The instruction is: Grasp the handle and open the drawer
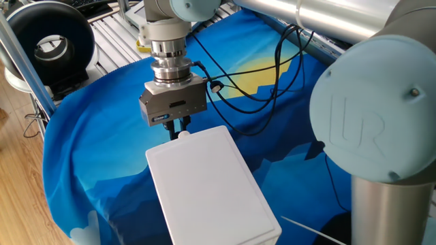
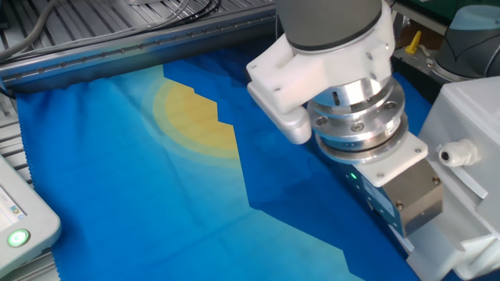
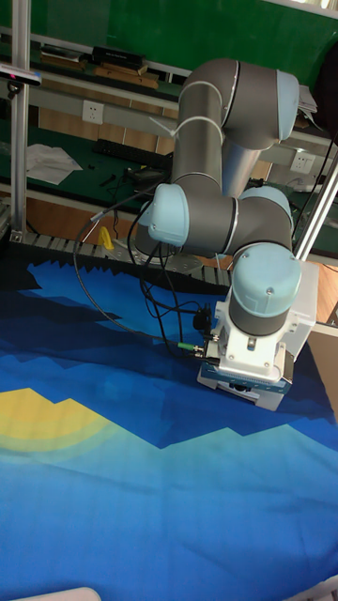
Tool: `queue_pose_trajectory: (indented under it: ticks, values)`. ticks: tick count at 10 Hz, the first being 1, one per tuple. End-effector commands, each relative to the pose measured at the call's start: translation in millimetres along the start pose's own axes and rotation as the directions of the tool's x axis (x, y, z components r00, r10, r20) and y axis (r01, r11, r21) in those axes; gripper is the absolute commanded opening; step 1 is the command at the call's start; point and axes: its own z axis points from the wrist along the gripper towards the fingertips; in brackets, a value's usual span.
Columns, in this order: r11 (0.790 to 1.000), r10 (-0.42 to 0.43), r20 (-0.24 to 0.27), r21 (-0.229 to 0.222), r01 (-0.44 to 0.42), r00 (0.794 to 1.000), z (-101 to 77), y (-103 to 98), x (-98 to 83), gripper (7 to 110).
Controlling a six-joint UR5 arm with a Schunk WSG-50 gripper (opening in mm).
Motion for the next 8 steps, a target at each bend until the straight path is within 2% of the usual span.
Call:
queue_pose_trajectory:
  ticks: [1,8]
  values:
    - [1.0,-0.003,-0.003,-0.008,0.003,1.0,-4.4,2,-3.4,7]
    - [1.0,-0.008,0.008,-0.014,0.009,1.0,-0.8,2,-13.7,7]
